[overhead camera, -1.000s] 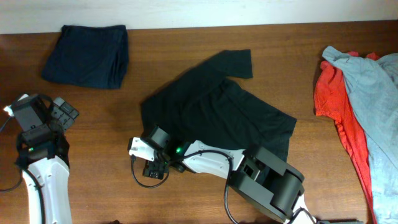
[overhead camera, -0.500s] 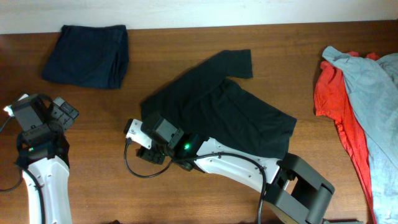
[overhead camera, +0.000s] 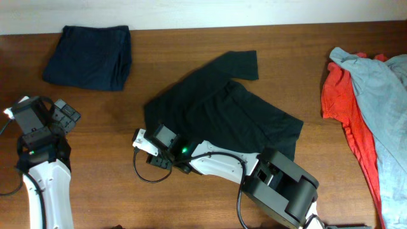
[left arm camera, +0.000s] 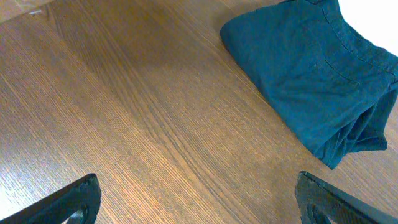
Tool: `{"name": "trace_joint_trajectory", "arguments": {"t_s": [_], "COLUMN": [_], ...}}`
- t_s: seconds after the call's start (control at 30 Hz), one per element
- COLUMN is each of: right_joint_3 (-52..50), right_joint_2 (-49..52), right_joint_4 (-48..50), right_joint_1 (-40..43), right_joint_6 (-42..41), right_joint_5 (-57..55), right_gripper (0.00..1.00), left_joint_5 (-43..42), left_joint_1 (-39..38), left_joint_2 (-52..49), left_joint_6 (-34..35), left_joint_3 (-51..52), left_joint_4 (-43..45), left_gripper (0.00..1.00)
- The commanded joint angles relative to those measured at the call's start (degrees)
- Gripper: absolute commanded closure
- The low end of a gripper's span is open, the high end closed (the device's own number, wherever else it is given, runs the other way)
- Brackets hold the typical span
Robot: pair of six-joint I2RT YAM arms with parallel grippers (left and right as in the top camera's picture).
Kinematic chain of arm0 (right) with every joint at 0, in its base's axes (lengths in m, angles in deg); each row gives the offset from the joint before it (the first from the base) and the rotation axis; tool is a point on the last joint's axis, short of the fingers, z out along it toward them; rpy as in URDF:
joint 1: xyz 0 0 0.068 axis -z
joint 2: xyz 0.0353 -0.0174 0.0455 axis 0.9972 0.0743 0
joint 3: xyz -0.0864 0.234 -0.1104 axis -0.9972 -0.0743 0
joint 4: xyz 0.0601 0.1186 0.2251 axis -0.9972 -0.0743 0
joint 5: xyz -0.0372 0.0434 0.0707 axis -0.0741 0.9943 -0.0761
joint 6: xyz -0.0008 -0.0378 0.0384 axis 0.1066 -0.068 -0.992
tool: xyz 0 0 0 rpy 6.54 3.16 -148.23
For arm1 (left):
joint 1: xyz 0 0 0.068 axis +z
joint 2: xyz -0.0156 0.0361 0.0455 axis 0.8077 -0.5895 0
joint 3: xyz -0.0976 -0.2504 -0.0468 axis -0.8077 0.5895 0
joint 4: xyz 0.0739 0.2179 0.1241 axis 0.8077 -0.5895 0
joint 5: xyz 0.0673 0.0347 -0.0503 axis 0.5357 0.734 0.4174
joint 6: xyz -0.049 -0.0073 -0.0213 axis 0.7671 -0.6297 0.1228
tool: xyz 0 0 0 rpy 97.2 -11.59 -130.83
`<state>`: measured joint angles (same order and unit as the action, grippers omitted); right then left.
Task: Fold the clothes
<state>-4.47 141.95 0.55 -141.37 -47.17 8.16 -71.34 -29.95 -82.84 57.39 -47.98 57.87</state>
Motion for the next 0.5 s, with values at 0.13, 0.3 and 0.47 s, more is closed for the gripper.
{"name": "trace_joint_trajectory", "arguments": {"t_s": [0.13,0.3,0.47], "right_joint_3": [0.37,0.28,0.28], "right_joint_2": [2.21,2.21,2.32], "right_joint_4": [0.70,0.44,0.00], "right_joint_1": [0.22,0.22,0.22], "right_joint_6": [0.52,0.31,0.02], "right_joint_5": [-1.14,0.70,2.36], "right_gripper": [0.40,0.46,0.49], "left_joint_5": [-0.61,-0.61,-0.61], "left_joint_1": [0.26,0.24,0.24], "left_joint_2": [-0.17,-0.17,-0.17], "left_joint_6": [0.57,0.57,0.57], "left_joint_3": [-0.74,-0.74,-0.74], "left_joint_4": [-0.09,-0.09,-0.09], "left_gripper": [0.01,0.00,0.01]}}
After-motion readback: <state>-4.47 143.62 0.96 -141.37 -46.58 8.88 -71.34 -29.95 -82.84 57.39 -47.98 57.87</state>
